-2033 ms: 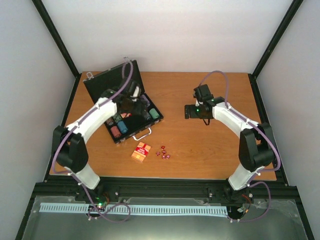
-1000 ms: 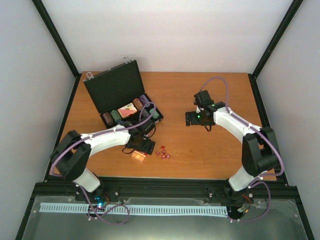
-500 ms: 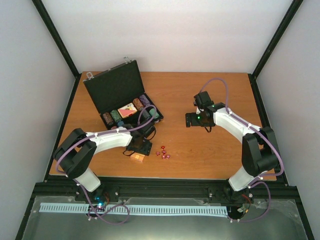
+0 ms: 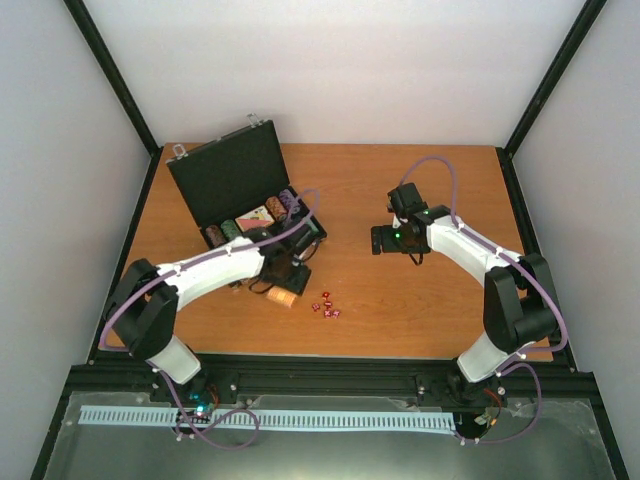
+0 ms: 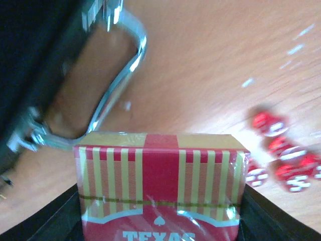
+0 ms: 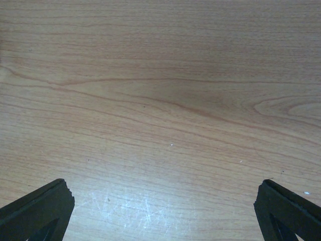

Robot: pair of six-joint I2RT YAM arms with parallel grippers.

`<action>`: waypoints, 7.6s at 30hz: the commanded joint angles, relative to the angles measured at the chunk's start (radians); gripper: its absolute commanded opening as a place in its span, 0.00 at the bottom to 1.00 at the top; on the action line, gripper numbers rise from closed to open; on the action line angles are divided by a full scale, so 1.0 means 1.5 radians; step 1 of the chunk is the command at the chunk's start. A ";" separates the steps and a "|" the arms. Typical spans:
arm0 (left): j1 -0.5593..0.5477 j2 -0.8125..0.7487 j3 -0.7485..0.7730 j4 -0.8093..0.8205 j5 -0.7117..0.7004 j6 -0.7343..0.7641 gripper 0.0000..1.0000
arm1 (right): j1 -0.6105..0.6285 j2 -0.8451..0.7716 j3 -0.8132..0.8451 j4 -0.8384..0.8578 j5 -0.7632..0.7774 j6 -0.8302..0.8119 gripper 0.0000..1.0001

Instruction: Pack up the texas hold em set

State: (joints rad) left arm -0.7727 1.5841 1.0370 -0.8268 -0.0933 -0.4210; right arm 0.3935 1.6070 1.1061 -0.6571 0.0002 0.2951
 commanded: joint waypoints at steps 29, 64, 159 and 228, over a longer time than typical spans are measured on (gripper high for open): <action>0.243 0.210 0.247 0.126 0.018 0.529 0.57 | 0.002 0.048 0.042 0.007 0.008 0.005 1.00; 0.243 0.122 0.121 0.130 0.001 0.518 0.90 | 0.003 0.043 0.022 0.013 -0.001 -0.003 1.00; 0.099 -0.039 0.127 0.026 0.200 0.216 1.00 | 0.002 0.007 -0.033 0.004 0.007 -0.008 1.00; 0.171 0.067 0.195 0.026 0.049 0.153 0.15 | 0.003 0.006 -0.065 0.016 -0.012 -0.001 1.00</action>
State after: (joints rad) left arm -0.6136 1.6413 1.2060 -0.7071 0.0547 -0.1543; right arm 0.3935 1.6165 1.0069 -0.6369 -0.0158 0.2958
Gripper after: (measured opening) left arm 0.189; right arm 1.000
